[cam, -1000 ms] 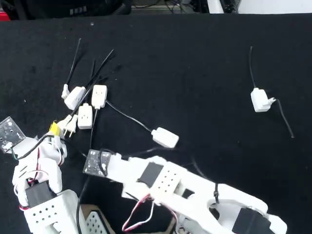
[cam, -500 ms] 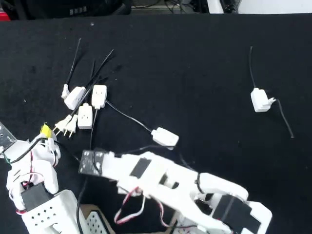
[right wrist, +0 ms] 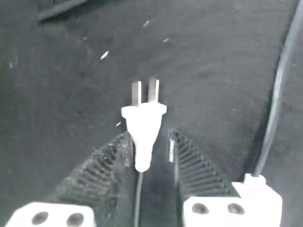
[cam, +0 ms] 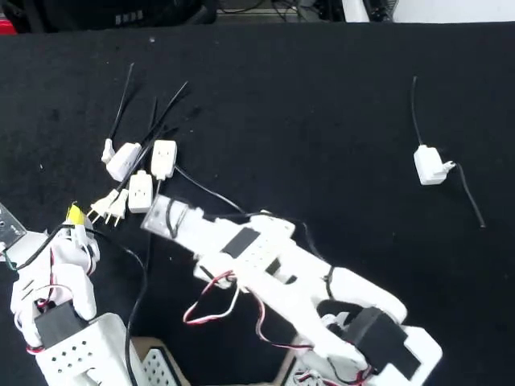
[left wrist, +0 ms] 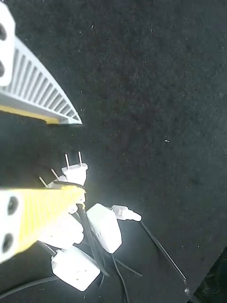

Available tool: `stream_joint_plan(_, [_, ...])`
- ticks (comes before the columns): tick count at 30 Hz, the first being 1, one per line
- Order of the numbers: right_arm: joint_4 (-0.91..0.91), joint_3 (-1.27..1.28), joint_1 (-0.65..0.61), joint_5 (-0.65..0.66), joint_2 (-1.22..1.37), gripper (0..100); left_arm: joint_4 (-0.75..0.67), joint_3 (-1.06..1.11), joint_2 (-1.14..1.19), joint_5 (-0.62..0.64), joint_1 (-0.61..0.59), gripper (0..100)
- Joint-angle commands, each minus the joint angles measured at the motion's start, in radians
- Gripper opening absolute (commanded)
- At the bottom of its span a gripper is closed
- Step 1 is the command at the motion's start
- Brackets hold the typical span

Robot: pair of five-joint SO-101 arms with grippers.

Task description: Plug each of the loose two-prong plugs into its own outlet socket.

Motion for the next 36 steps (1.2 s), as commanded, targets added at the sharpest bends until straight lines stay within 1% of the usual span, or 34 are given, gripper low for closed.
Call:
stream_joint_plan(1, [-0.005, -0.022, -0.017, -0.057, -0.082, 12.3, 0.002, -0.064, -0.008, 0.008, -0.004, 21])
stream_joint_plan(4, [-0.006, -0.005, -0.063, -0.058, -0.088, 12.3, 0.002, -0.064, -0.008, 0.008, -0.002, 21])
stream_joint_plan(6, [-0.009, -0.007, -0.063, -0.057, -0.062, 12.3, 0.002, -0.064, -0.008, 0.008, -0.002, 21])
stream_joint_plan(12, [-0.104, -0.022, 0.049, 0.005, 0.067, 12.3, 0.003, -0.064, -0.008, 0.006, -0.002, 21])
stream_joint_plan(15, [-0.074, -0.064, 0.061, 0.009, 0.099, 12.3, 0.003, -0.064, -0.008, 0.006, -0.002, 21])
stream_joint_plan(19, [-0.075, -0.085, 0.061, 0.011, 0.122, 12.3, 0.003, -0.064, -0.008, 0.006, -0.002, 21])
stream_joint_plan(21, [-0.069, -0.099, 0.061, 0.011, 0.136, 8.7, 0.003, -0.064, -0.008, 0.006, -0.002, 21])
stream_joint_plan(23, [-0.068, -0.099, 0.061, 0.011, 0.14, 0.3, 0.003, -0.064, -0.008, 0.006, -0.002, 21])
stream_joint_plan(24, [-0.064, -0.096, 0.064, 0.006, 0.137, 1.9, 0.003, -0.064, -0.008, 0.006, -0.002, 21])
stream_joint_plan(32, [0.137, -0.074, 0.078, 0.012, -0.03, 1.1, 0.003, -0.062, -0.008, 0.006, -0.002, 21])
stream_joint_plan(36, [0.112, -0.033, 0.081, 0.012, -0.001, 1.2, 0.003, -0.064, -0.008, 0.008, -0.002, 21])
